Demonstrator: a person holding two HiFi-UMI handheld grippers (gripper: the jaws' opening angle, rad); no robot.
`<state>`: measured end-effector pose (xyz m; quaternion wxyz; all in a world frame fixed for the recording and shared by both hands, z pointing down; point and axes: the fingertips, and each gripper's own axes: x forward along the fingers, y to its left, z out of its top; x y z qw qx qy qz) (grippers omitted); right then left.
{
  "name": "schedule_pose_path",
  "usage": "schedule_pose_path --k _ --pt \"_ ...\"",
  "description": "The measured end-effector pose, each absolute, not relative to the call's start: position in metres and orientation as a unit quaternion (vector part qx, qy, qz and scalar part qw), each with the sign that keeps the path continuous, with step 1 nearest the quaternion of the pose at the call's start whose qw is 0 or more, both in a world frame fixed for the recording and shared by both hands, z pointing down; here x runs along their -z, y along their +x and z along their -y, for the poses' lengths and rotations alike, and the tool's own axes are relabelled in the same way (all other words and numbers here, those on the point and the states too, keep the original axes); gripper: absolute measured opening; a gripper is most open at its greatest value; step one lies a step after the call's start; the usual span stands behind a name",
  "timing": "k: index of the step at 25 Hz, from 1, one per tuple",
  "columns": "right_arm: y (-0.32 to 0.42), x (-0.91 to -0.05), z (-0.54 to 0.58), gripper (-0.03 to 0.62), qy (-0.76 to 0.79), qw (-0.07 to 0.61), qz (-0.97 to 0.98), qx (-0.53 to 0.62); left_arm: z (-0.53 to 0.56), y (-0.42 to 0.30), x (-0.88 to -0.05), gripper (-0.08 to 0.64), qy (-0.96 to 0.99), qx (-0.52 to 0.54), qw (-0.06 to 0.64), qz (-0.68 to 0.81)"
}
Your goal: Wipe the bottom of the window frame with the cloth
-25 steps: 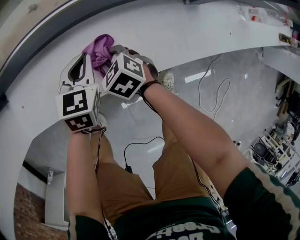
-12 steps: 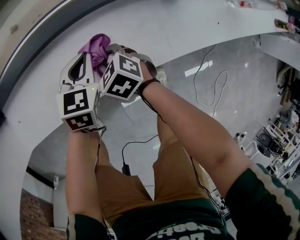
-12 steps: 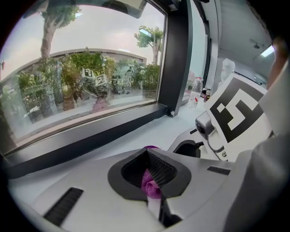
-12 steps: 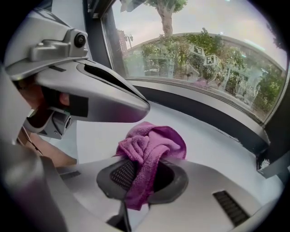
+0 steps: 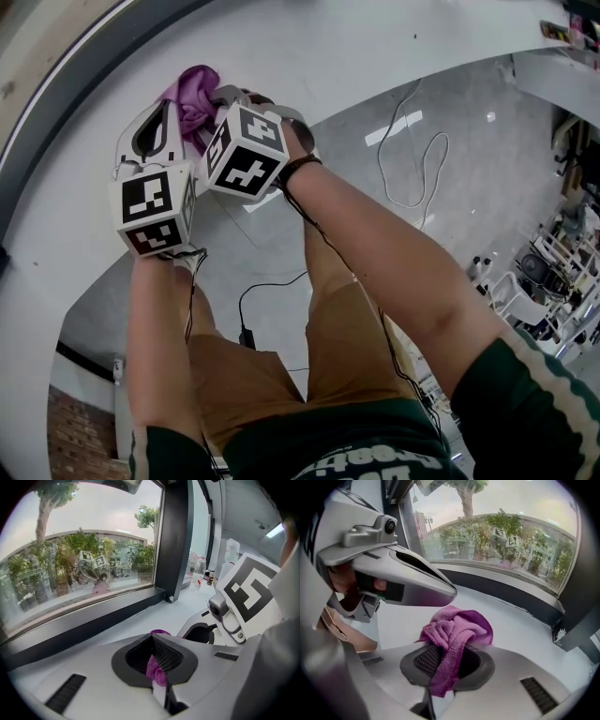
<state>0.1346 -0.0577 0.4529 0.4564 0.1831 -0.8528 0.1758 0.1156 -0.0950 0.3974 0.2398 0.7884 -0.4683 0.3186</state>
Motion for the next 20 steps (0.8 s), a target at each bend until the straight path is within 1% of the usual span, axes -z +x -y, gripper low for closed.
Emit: schedule_pose_path --k 20 --pt "0.218 -0.458 0.086 0.069 0.210 0.457 0.844 -0.187 0.121 0.190 -0.411 0.008 0.801 -0.329 0.234 0.443"
